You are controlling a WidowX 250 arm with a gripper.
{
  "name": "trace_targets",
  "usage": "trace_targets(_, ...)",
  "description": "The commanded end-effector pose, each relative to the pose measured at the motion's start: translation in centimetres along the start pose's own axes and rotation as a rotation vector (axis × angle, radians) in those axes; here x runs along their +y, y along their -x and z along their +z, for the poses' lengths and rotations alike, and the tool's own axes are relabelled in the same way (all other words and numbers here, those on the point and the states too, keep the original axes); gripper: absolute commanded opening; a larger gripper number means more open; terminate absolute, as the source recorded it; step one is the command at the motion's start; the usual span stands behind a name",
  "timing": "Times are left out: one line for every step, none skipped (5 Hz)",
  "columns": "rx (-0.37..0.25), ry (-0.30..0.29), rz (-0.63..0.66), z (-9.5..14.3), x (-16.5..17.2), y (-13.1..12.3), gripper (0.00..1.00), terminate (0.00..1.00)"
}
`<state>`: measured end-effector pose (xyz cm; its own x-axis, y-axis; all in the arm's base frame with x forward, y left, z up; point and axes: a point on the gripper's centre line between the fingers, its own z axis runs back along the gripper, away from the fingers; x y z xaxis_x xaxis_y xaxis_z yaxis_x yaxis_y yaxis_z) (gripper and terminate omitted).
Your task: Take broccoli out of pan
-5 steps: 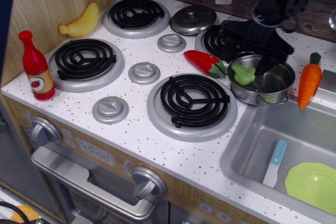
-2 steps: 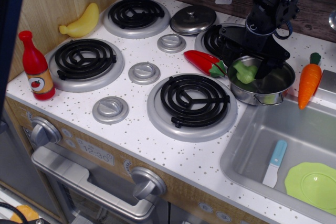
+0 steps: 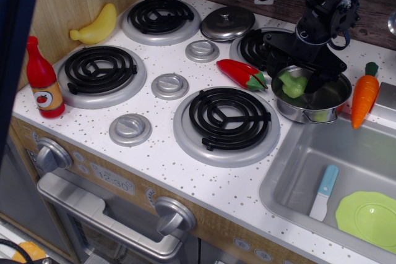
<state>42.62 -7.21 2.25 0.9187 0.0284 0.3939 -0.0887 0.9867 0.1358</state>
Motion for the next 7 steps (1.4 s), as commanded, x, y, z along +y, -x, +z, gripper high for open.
trace_targets(-0.002, -0.023, 0.039, -0.2, -0.4, -0.3, 1.0, 0.0)
trace_targets(0.003, -0.039, 0.034, -0.3, -0.2, -0.1, 0.0, 0.0)
trace_targets(0.006, -0.053, 0.034, -0.3, 0.1, 0.0, 0.0, 0.0)
trace_targets(0.03, -0.109, 0.004, 0.9, 1.1, -0.1, 0.0, 0.0)
trace_targets(0.07, -0.164, -0.013, 2.9, 2.3, -0.4, 0.0, 0.0)
trace_targets(0.133, -0.241, -0.025, 6.4, 3.1, -0.9, 0.0, 0.0)
trace_targets(0.154, -0.27, -0.03, 7.6, 4.3, -0.4, 0.0, 0.0)
